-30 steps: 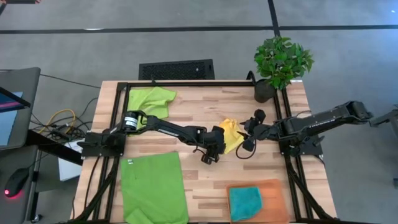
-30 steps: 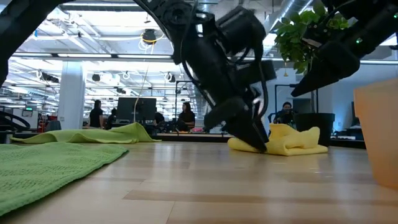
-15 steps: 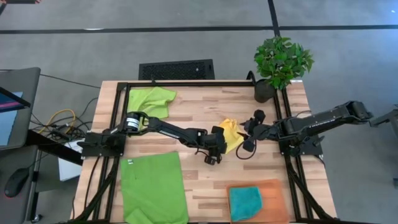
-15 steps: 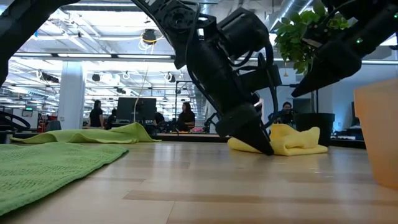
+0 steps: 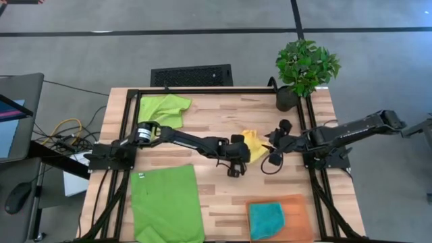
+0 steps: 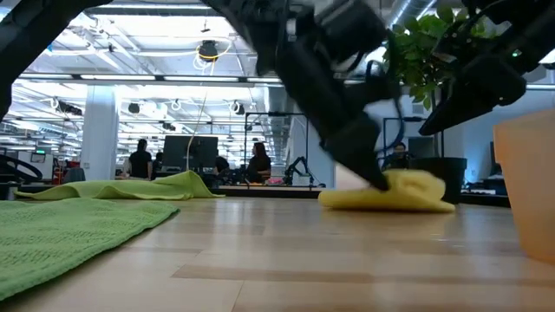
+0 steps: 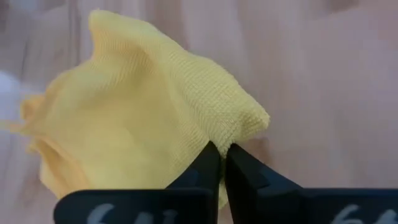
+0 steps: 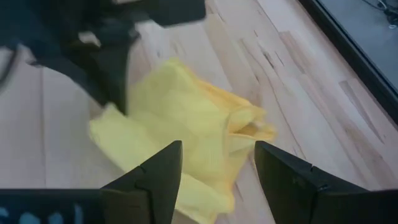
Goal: Fold microfiber towels
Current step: Put the folded yellow microfiber towel into the orange bin
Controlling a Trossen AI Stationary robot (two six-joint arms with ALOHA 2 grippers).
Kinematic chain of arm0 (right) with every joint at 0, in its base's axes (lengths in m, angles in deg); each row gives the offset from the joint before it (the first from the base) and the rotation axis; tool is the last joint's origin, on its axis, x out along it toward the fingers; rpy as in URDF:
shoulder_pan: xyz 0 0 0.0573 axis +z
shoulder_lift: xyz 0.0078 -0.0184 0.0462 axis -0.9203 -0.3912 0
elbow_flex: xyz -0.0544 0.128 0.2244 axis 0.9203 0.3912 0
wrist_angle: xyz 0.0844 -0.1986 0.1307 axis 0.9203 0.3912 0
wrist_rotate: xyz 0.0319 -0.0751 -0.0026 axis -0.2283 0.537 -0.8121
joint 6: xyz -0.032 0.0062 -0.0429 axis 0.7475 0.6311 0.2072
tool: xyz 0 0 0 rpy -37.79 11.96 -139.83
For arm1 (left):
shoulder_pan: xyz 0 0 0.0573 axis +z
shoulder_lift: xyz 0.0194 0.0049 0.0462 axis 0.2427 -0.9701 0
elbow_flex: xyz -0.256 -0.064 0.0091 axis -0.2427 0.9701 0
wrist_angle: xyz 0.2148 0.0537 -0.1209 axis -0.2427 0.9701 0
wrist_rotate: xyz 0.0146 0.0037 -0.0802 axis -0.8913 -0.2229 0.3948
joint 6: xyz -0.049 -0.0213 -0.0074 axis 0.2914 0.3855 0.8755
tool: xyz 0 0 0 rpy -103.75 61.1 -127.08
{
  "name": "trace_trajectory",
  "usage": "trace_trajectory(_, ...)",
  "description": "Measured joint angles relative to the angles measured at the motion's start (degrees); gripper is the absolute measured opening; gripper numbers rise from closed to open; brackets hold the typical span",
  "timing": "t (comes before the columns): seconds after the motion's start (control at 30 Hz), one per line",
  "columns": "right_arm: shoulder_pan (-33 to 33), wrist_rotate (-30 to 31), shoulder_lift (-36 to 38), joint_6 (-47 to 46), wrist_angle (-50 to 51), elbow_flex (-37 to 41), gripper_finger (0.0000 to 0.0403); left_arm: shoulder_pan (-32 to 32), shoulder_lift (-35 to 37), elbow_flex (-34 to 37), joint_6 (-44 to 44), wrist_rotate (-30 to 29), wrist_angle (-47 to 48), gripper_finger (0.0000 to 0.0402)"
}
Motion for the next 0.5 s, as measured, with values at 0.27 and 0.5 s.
trace_trajectory(0.27,5.12,0.0,5.03,0.05,4.86,-0.01,0.0226,-4.29,0.13,-9.72,10.55,0.36,8.93,0.0001)
trace_trajectory(0.5,10.25,0.07,7.43,0.52,7.64,0.0,0.0226,-8.43,0.26,-15.13,18.21,0.71,10.07,0.0001)
